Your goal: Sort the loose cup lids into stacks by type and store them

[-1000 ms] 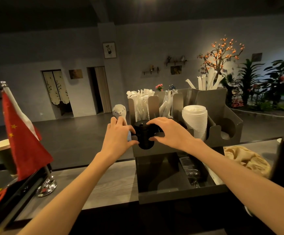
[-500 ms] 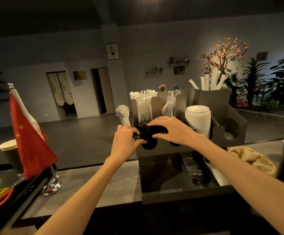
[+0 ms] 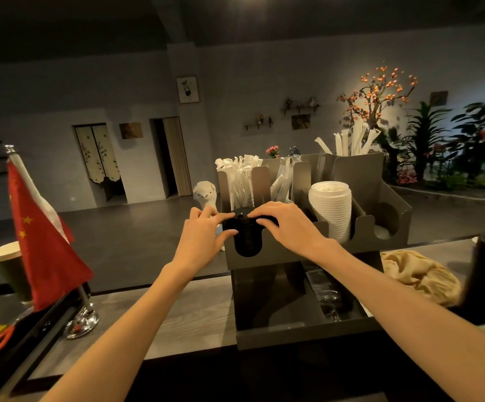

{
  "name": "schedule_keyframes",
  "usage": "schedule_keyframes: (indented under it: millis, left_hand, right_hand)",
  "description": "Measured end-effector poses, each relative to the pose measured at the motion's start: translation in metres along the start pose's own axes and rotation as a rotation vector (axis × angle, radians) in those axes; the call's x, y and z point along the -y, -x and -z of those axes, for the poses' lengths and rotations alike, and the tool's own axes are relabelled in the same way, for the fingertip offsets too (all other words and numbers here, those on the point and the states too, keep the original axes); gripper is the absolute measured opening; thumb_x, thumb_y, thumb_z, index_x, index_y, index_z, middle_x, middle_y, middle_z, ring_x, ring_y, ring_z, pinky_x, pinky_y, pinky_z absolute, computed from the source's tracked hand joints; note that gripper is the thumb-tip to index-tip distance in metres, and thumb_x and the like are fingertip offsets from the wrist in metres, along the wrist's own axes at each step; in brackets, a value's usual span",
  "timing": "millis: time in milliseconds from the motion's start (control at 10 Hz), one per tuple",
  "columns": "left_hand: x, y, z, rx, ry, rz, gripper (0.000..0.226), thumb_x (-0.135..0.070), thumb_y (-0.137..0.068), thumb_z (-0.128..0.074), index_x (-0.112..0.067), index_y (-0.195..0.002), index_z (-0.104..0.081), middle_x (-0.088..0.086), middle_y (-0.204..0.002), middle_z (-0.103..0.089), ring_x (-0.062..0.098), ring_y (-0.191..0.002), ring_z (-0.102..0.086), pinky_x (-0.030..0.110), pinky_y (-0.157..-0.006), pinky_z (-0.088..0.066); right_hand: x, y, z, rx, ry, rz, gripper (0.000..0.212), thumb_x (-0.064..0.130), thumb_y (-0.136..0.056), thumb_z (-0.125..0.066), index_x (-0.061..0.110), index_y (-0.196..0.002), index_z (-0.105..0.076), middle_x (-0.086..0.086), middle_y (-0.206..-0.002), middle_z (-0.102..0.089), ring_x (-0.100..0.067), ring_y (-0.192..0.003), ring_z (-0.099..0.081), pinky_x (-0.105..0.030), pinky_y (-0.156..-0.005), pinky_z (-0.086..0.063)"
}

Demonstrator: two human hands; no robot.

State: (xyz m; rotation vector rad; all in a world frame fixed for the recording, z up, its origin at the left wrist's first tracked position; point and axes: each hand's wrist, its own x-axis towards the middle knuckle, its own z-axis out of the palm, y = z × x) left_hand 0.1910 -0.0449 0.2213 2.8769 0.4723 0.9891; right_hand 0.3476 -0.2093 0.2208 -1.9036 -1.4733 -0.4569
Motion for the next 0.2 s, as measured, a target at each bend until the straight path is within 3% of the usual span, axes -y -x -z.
schedule_keyframes:
  millis: [100, 200]
  left_hand:
    - [0.0033, -0.0011, 0.0047, 0.079, -0.053, -0.013, 0.057, -0.044, -0.098, -0.061, -0.033, -0.153, -0.046, 0.002, -0.135, -0.055, 0.024, -0.124, -0.040, 0.038, -0.106, -0.042]
    - [0.0099, 0.0041, 0.0121, 0.156, 0.126, 0.023, 0.068, -0.037, -0.093, -0.072, -0.035, -0.154, -0.043, 0.002, -0.133, -0.053, 0.024, -0.124, -0.041, 0.040, -0.107, -0.042]
  right_hand:
    - [-0.0009, 0.0019, 0.0015, 0.041, 0.028, 0.002, 0.037, 0.009, -0.105, -0.054, 0.021, -0.137, -0.067, 0.001, -0.135, -0.069, -0.017, -0.128, -0.061, -0.035, -0.115, -0.045]
    - [-0.0025, 0.0028, 0.0114, 0.110, -0.007, -0.022, 0.044, 0.005, -0.106, -0.049, 0.021, -0.147, -0.058, 0.001, -0.147, -0.061, -0.016, -0.140, -0.051, -0.026, -0.117, -0.034]
